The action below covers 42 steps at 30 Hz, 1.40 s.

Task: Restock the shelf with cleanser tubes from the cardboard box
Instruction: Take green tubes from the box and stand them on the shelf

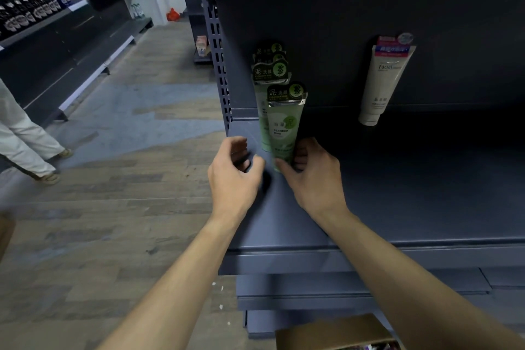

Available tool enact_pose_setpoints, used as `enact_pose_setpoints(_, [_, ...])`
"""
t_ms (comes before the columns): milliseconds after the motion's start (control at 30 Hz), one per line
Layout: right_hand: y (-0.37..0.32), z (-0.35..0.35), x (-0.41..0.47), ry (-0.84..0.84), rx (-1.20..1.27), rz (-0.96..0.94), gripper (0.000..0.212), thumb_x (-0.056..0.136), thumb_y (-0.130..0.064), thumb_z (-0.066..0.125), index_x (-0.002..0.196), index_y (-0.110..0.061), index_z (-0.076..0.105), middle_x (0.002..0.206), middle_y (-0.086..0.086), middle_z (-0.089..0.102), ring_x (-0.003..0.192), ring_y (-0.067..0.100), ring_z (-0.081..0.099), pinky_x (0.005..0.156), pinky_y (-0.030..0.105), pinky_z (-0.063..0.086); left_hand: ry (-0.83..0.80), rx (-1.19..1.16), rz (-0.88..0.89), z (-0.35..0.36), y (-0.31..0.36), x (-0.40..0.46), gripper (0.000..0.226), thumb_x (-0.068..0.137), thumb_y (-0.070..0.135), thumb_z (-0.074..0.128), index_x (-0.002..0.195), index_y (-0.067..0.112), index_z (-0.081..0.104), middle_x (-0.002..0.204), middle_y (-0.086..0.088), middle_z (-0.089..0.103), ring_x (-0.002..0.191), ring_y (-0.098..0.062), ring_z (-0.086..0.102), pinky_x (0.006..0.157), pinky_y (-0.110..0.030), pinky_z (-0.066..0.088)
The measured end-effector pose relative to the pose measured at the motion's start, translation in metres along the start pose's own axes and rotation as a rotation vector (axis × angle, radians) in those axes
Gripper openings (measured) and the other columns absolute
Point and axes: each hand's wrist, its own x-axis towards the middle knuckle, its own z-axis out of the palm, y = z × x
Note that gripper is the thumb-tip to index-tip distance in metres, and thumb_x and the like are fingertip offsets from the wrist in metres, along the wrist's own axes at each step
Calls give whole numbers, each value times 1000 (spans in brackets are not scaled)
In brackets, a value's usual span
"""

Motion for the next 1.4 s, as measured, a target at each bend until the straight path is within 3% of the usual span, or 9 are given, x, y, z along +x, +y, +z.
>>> enact_pose_setpoints(100, [-1, 4, 1, -7, -14, 7, 34, 79, -37, 79, 100, -18, 59, 95, -2, 68, 84, 15, 68, 75, 39, 59, 5, 18, 12, 0, -3, 1, 32, 82, 4, 67, 112, 13, 64, 103, 0, 69, 88, 0, 63, 75, 0, 42])
enact_pose_setpoints(267, [-6, 6, 1, -15, -22, 20, 37, 78, -39, 79, 100, -17, 59, 96, 0, 69, 88, 18, 68, 76, 40, 58, 14, 37, 23, 0, -4, 2, 33, 83, 0, 65, 115, 10, 64, 106, 1, 68, 90, 7, 60, 75, 2, 40])
enact_pose_setpoints(400, [-12, 11, 0, -15, -31, 35, 36, 78, -40, 78, 99, -18, 58, 96, -1, 69, 88, 20, 68, 76, 41, 58, 20, 72, 41, 0, -7, 2, 34, 84, -4, 61, 115, 11, 63, 106, 3, 68, 91, -1, 61, 76, 3, 39])
enact_pose_setpoints(533, [-18, 13, 3, -29, -65, 39, 35, 80, -41, 76, 99, -18, 58, 95, 0, 69, 88, 22, 68, 75, 41, 57, 13, 79, 50, 1, -8, 3, 35, 84, -4, 61, 115, 11, 63, 106, 3, 67, 91, 4, 60, 76, 3, 39])
enact_pose_setpoints(800, [-22, 16, 9, -24, -101, 32, 36, 81, -39, 74, 102, -14, 60, 98, 4, 70, 91, 26, 68, 75, 39, 56, 7, 50, 37, 1, -8, 2, 33, 85, -2, 61, 115, 11, 63, 108, 1, 68, 97, -6, 64, 78, -1, 44])
enact_pose_setpoints(1100, [-20, 12, 7, -3, -159, 33, 37, 83, -40, 73, 103, -13, 59, 99, 5, 69, 92, 26, 67, 74, 35, 54, 2, 56, 38, 1, -9, 3, 33, 83, -2, 61, 114, 11, 62, 107, 1, 68, 92, -1, 62, 77, 0, 43])
enact_pose_setpoints(1233, [-20, 11, 9, -8, -179, 29, 37, 84, -40, 72, 104, -11, 58, 100, 6, 67, 92, 26, 65, 68, 27, 43, 2, 60, 43, 2, -11, 4, 35, 82, -2, 61, 114, 12, 62, 105, 3, 67, 91, -2, 61, 77, 1, 41])
enact_pose_setpoints(1400, [-22, 9, 11, -67, -204, 36, 41, 86, -41, 70, 112, -11, 58, 110, 6, 67, 102, 27, 64, 75, 30, 47, 4, 47, 42, 2, -13, 5, 35, 81, -2, 61, 113, 12, 62, 103, 4, 67, 89, 5, 60, 75, 0, 43])
